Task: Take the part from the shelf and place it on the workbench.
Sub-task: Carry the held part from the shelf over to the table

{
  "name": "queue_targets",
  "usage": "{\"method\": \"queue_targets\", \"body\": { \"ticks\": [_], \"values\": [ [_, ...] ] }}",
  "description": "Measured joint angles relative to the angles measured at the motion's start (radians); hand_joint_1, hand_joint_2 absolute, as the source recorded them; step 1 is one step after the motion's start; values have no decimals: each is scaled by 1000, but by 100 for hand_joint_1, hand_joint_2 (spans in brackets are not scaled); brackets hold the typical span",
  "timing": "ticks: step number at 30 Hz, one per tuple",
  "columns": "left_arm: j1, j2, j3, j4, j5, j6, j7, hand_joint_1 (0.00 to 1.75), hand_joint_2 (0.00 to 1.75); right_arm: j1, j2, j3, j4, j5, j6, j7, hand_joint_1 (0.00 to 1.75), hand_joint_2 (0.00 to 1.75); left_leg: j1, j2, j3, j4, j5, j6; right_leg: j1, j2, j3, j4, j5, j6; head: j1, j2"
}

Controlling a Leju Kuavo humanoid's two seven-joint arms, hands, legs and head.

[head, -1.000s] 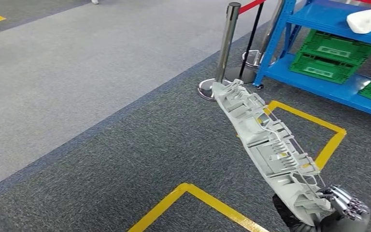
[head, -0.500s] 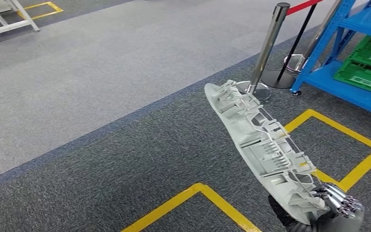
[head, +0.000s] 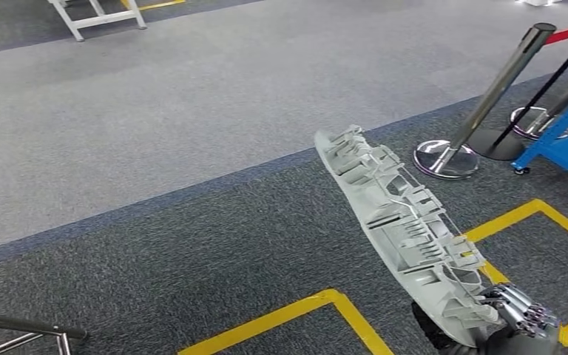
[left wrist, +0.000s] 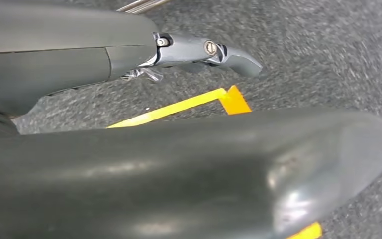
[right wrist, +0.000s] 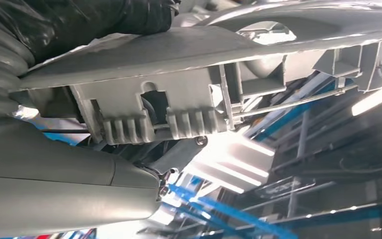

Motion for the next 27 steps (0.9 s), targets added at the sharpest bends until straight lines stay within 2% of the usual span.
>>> {"method": "queue_targets", "body": {
  "ticks": [1, 2, 3, 5, 6, 7, 9, 10, 11, 12, 13, 14, 15, 16, 17, 18, 19, 20, 21, 23, 24, 25, 26, 27],
  "values": [
    [-1, 0, 0, 0, -1, 0, 0, 0, 0, 0, 0, 0, 0, 0, 0, 0, 175, 175, 1, -15, -4, 11, -5, -7, -5, 26, 26, -60, 21, 2, 2, 0],
    [-2, 1, 1, 0, -2, 0, 0, 0, 0, 1, 0, -1, -1, 0, 0, -1, 175, 175, 2, -27, -10, 20, -7, -14, -7, 46, 44, -95, 28, -1, 4, 0],
    [-2, 1, 2, 0, -2, 0, 0, 0, 0, 1, 0, -1, -1, -1, 0, -1, 175, 175, 3, -39, -17, 25, -7, -20, -7, 59, 51, -106, 22, -5, 6, 0],
    [2, 2, 3, 0, -3, 0, 0, 0, 0, 3, 0, -2, -2, -1, 0, 0, 175, 175, 6, -62, -27, 29, -3, -29, -5, 40, 57, -108, 22, -19, 7, 0],
    [5, 2, 4, 0, -4, 0, 0, 0, 0, 2, 0, -2, -2, -1, 0, 0, 175, 175, 5, -54, -31, 35, -6, -34, -5, 27, 59, -109, 23, -23, 6, 0],
    [6, 2, 4, 0, -4, 0, 0, 0, 0, 2, 0, -2, -2, -1, 0, 0, 175, 175, 4, -33, -41, 54, -17, -37, -6, 13, 63, -112, 23, -28, 1, 0],
    [4, 1, 4, 0, -4, 0, 0, 0, 0, 3, 0, -2, -3, 0, 0, 0, 175, 175, 2, 36, -88, 154, -67, -45, -3, -18, 69, -115, 20, -37, -10, 0],
    [2, 0, 4, 0, -4, 0, 0, 0, 0, 4, 0, -2, -3, 1, 0, 0, 175, 175, 4, 59, -122, 223, -96, -48, 0, -35, 71, -115, 17, -41, -14, 0],
    [1, -1, 4, 0, -4, 0, 0, 0, 0, 5, 0, -3, -3, 2, 0, 0, 175, 175, 5, 70, -152, 283, -115, -50, 3, -51, 72, -115, 15, -44, -14, 0],
    [1, -2, 4, 0, -5, 0, 0, 0, 0, 5, 0, -3, -3, 3, 0, 0, 175, 175, 6, 75, -168, 313, -117, -49, 5, -65, 75, -115, 12, -47, -14, 0],
    [2, -2, 4, 0, -5, 0, 0, 0, 0, 5, 0, -3, -3, 3, 0, 0, 175, 175, 6, 76, -164, 305, -100, -46, 7, -79, 78, -115, 8, -48, -14, 0],
    [4, -2, 5, 0, -5, 0, 0, 0, 0, 5, 0, -2, -3, 5, 0, 0, 175, 175, 4, 80, -142, 258, -66, -40, 8, -91, 83, -115, 4, -48, -15, 0],
    [5, -1, 5, 0, -5, 0, 0, 0, 0, 5, 0, -2, -3, 6, 0, 0, 175, 175, -1, 94, -108, 189, -30, -32, 9, -102, 87, -116, 0, -47, -15, 0],
    [5, 0, 5, 0, -5, 0, 0, 0, 0, 5, 0, -3, -3, 7, 0, 0, 175, 175, -9, 118, -76, 125, -6, -22, 10, -112, 90, -117, -5, -46, -14, 0],
    [4, 1, 5, 0, -5, 0, 0, 0, 0, 5, 0, -3, -3, 8, 0, 0, 175, 175, -18, 139, -51, 75, 4, -14, 12, -121, 91, -119, -8, -43, -15, 0],
    [2, 1, 5, 0, -5, 0, 0, 0, 0, 5, 0, -3, -3, 9, 0, 0, 175, 175, -25, 155, -38, 47, 4, -7, 13, -131, 92, -121, -11, -41, -15, 0],
    [2, 2, 5, 0, -6, 0, 0, 0, 0, 5, 0, -3, -3, 10, 0, 0, 175, 175, -29, 157, -35, 39, -2, -3, 15, -141, 97, -125, -11, -38, -16, 0],
    [2, 3, 5, 0, -6, 0, 0, 0, 0, 5, 0, -3, -3, 11, 0, 0, 175, 175, -30, 147, -33, 29, -2, 0, 15, -150, 103, -129, -12, -34, -17, 0],
    [5, 2, 5, 0, -6, 0, 0, 0, 0, 5, 0, -3, -2, 13, 0, 0, 175, 175, -27, 138, -29, 20, 1, 2, 15, -145, 107, -130, -16, -30, -16, 0],
    [7, 2, 5, 0, -7, 0, 0, 0, 0, 5, 0, -4, -2, 17, 0, 0, 175, 175, -20, 116, -15, -1, 9, 9, 13, -96, 89, -86, -44, -24, -14, 0],
    [5, 2, 6, 0, -7, 0, 0, 0, 0, 5, 0, -5, -2, 18, 0, -1, 175, 175, -16, 105, -10, -7, 10, 11, 11, -63, 61, -32, -69, -23, -11, 0],
    [2, 2, 6, 0, -8, 0, 0, 0, 0, 6, 0, -6, -2, 20, 0, -1, 175, 175, -15, 93, -8, -8, 9, 14, 10, -43, 23, 36, -94, -22, -9, 0],
    [-1, 2, 6, 0, -8, 0, 0, 0, 0, 6, 0, -6, -2, 21, 0, -1, 175, 175, -14, 80, -8, -7, 8, 16, 10, -35, -16, 98, -111, -20, -8, 0],
    [-2, 1, 6, 0, -9, 0, 0, 0, 0, 7, 0, -7, -1, 21, 0, -1, 175, 175, -13, 66, -6, -6, 6, 16, 9, -33, -46, 136, -112, -17, -7, 0]
  ]
}}
